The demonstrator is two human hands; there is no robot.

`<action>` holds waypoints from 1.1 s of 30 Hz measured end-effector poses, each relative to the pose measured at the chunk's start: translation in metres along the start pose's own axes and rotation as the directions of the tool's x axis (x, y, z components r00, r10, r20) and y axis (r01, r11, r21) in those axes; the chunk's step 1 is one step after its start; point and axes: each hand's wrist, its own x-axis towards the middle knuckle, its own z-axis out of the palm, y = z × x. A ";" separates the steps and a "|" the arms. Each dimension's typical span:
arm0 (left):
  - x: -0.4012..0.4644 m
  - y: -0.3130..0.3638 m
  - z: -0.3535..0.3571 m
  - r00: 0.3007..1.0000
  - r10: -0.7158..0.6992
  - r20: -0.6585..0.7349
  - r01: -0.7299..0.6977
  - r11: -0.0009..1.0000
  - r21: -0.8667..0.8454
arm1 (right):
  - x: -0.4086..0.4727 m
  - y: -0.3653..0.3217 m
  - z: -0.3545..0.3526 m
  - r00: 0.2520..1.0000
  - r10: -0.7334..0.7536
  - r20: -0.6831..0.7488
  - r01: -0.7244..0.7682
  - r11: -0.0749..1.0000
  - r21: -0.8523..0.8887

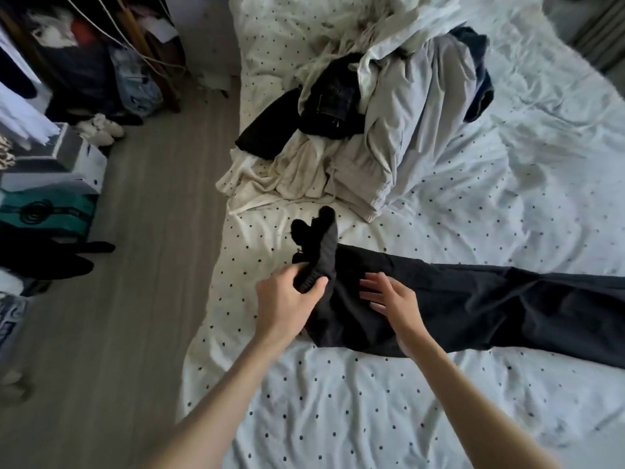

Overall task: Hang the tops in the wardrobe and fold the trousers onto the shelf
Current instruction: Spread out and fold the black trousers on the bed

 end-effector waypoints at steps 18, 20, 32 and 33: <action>-0.038 -0.035 0.102 0.998 0.046 0.051 -0.053 0.987 0.154 | 0.003 0.067 -0.065 0.950 0.144 0.277 -0.073 0.966 -0.249; -0.021 -0.046 0.097 0.973 -0.217 0.081 0.210 0.974 0.087 | 0.011 0.072 -0.055 0.949 0.169 0.267 -0.106 0.966 -0.235; -0.008 -0.023 0.108 0.841 -0.479 0.249 0.510 0.857 -0.071 | -0.010 0.076 -0.058 0.970 0.127 0.206 -0.153 0.982 0.113; -0.013 -0.012 0.106 0.848 -0.476 0.234 0.503 0.862 -0.070 | -0.013 0.073 -0.061 0.971 0.127 0.202 -0.161 0.973 0.167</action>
